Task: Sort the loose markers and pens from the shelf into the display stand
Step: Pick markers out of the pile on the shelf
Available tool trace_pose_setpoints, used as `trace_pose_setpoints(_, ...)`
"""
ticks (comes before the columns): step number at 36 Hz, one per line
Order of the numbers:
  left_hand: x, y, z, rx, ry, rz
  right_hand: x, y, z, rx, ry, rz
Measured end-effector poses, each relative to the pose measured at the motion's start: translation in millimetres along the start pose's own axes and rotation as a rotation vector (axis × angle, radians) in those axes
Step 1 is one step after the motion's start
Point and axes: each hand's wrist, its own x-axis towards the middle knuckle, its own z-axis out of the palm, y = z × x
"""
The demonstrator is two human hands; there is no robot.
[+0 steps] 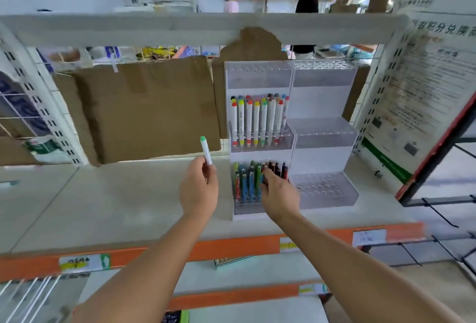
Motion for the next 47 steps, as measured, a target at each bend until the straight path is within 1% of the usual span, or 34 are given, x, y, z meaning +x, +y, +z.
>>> trace_pose_setpoints(4,1,4,4,0.008,0.012,0.008,1,-3,-7,-0.075,-0.036,-0.030)
trace_pose_setpoints(6,1,8,5,-0.016,0.022,0.030,0,-2,-11,-0.083,0.032,-0.074)
trace_pose_setpoints(7,1,13,4,-0.028,0.033,0.056,0,-1,-14,-0.049,0.091,-0.098)
trace_pose_setpoints(9,2,23,3,-0.036,0.049,0.108,5,-6,-23,0.096,0.211,-0.157)
trace_pose_setpoints(11,2,34,2,-0.049,0.054,0.150,15,-19,-35,0.258,0.279,-0.206)
trace_pose_setpoints(14,4,49,5,-0.090,0.032,0.258,30,-44,-57,0.447,0.284,-0.266)
trace_pose_setpoints(16,7,57,9,-0.107,0.015,0.331,37,-55,-69,0.489,0.254,-0.272)
trace_pose_setpoints(18,10,64,13,-0.137,-0.012,0.322,42,-59,-75,0.519,0.233,-0.265)
trace_pose_setpoints(20,12,70,17,-0.169,-0.027,0.310,45,-58,-81,0.533,0.246,-0.265)
trace_pose_setpoints(22,16,72,19,-0.162,-0.018,0.331,50,-52,-90,0.538,0.306,-0.258)
trace_pose_setpoints(26,28,68,19,-0.108,0.022,0.324,71,-28,-119,0.560,0.550,-0.177)
trace_pose_setpoints(28,33,65,16,-0.079,0.051,0.300,82,-16,-129,0.542,0.595,-0.156)
trace_pose_setpoints(33,47,48,16,0.007,0.086,0.253,101,1,-129,0.429,0.537,-0.178)
trace_pose_setpoints(38,52,39,17,0.118,-0.022,0.136,108,0,-119,0.348,0.440,-0.186)
trace_pose_setpoints(42,53,37,17,0.139,-0.111,0.067,112,-4,-122,0.272,0.420,-0.183)
trace_pose_setpoints(47,52,37,18,0.151,-0.154,0.032,111,-5,-125,0.177,0.394,-0.206)
